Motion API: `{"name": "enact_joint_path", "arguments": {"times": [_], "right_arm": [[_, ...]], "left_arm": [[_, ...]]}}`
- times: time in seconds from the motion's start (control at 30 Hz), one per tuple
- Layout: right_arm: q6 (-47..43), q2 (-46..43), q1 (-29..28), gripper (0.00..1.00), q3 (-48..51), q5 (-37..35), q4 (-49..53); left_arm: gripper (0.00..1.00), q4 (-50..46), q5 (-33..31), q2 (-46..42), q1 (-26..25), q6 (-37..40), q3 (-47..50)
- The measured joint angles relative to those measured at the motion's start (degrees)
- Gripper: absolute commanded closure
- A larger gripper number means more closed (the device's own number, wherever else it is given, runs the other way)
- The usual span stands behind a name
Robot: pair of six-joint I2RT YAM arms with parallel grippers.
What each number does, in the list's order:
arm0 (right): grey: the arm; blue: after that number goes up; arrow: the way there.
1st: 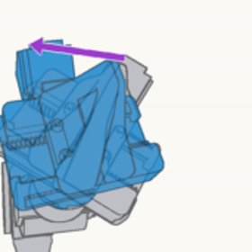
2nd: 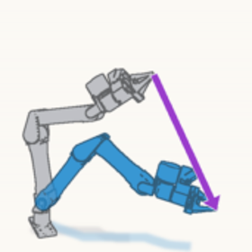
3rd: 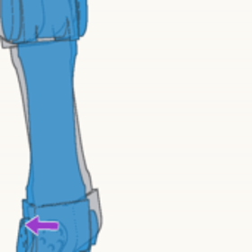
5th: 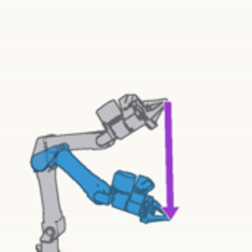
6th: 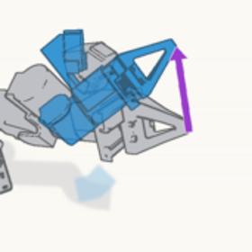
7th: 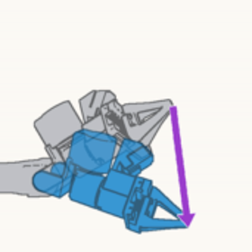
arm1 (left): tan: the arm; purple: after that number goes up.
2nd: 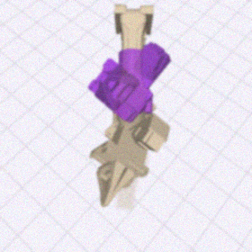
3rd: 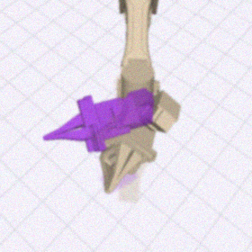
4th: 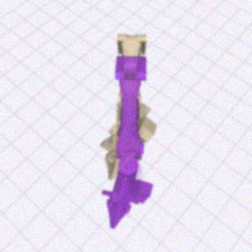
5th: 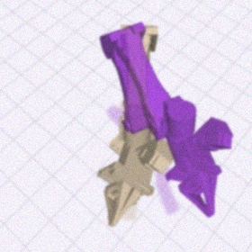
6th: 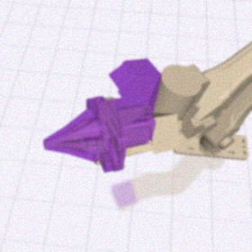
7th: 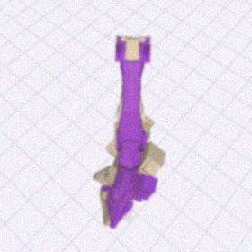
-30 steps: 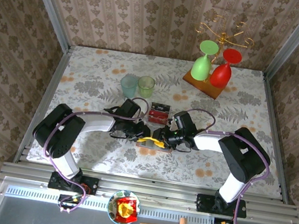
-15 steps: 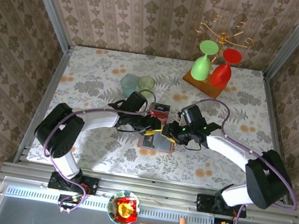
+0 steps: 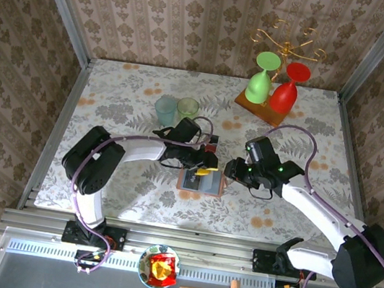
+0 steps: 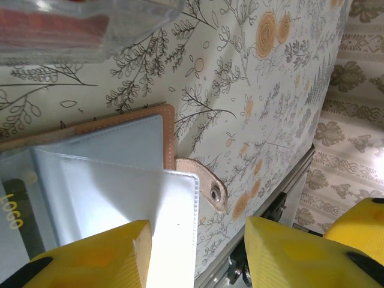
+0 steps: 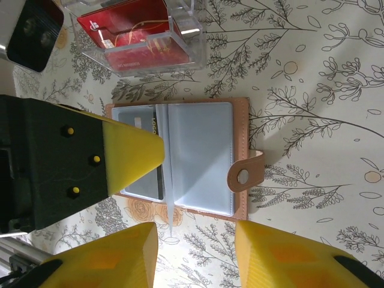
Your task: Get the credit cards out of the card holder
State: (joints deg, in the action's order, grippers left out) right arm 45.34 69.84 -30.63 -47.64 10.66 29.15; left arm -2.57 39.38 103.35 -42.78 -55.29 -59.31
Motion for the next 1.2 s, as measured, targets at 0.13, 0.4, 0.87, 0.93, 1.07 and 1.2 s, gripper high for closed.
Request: {"name": "enact_joint_path", "arguments": {"times": [0.13,0.4,0.87,0.93,1.07,1.2], "right_arm": [[0.5,0.0,0.0,0.63,0.0,0.3,-0.6],[2.4,1.9,0.0,0.64,0.0,2.0,-3.3],[3.9,4.4,-1.2,0.66,0.0,3.8,-5.0],[4.3,6.0,-1.7,0.67,0.0,4.5,-6.1],[5.0,10.0,-3.2,0.68,-0.7,5.6,-7.6],[5.9,14.4,-4.5,0.68,-2.7,6.6,-9.6]], "left_arm": [[0.54,0.6,0.5,0.0,0.0,0.0,0.0],[0.53,2.2,1.2,0.3,0.0,0.0,0.0],[0.56,4.7,2.0,1.5,0.2,0.1,2.4],[0.56,4.4,1.7,0.2,0.5,0.4,3.4],[0.57,3.7,0.8,-4.1,2.3,1.4,5.9],[0.57,2.8,-0.5,-7.9,4.5,2.5,9.0]]}}
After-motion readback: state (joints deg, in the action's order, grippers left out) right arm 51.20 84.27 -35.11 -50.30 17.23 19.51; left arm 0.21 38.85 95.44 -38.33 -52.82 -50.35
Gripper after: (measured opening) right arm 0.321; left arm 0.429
